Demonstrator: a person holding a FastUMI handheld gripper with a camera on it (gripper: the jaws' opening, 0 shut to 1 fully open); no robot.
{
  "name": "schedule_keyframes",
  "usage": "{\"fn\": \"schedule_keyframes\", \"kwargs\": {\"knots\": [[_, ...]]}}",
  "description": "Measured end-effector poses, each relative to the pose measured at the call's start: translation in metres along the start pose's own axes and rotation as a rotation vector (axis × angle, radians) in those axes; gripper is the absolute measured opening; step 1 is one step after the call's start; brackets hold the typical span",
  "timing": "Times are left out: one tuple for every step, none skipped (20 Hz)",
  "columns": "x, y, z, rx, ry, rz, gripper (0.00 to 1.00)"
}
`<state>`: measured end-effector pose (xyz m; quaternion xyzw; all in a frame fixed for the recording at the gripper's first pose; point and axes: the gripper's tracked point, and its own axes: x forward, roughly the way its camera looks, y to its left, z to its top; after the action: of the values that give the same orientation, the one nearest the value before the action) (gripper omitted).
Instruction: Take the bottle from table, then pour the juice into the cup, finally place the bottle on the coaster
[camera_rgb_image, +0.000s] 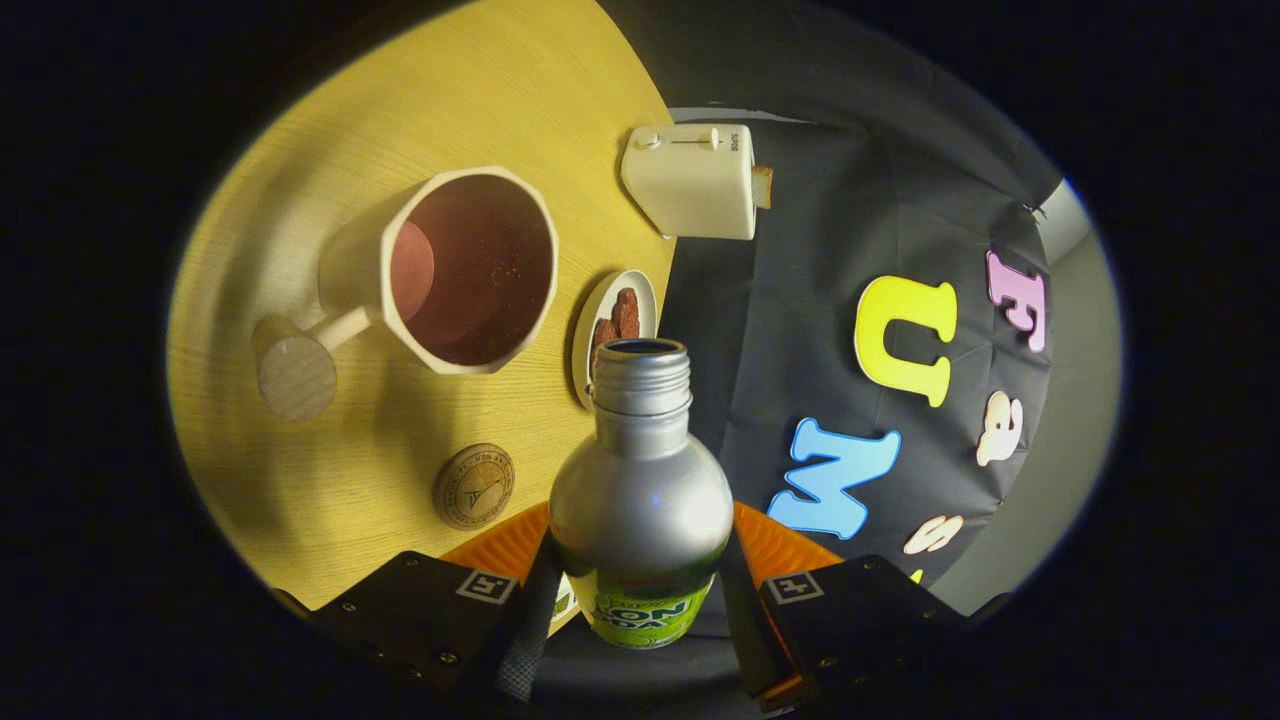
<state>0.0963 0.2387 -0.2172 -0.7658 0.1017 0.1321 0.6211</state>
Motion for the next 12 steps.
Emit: {"fn": "schedule_keyframes", "kwargs": {"knots": [[0.0002, -0.0002, -0.001, -0.011, 0.002, 0.003, 0.75], [0.0, -0.0008, -0.0016, -0.022, 0.003, 0.004, 0.75], [0.0003, -0.001, -0.003, -0.035, 0.001, 0.002, 0.75], [0.0003, -0.0021, -0.0037, -0.05, 0.002, 0.0, 0.75], [0.0011, -0.0026, -0.0041, -0.061, 0.0, -0.003, 0.75], [0.0015, -0.003, -0.0041, -0.069, -0.003, -0.005, 0.75], [0.0036, -0.0028, -0.0033, -0.076, -0.005, -0.004, 0.75], [0.0029, -0.0033, -0.0017, -0.087, -0.009, -0.006, 0.75], [0.0042, -0.0048, -0.0015, -0.099, -0.01, -0.01, 0.75], [0.004, -0.0049, -0.0012, -0.103, -0.013, -0.01, 0.75], [0.0051, -0.0027, -0.0021, -0.104, -0.015, -0.004, 0.75], [0.0045, -0.0022, -0.002, -0.106, -0.017, -0.002, 0.75]]}}
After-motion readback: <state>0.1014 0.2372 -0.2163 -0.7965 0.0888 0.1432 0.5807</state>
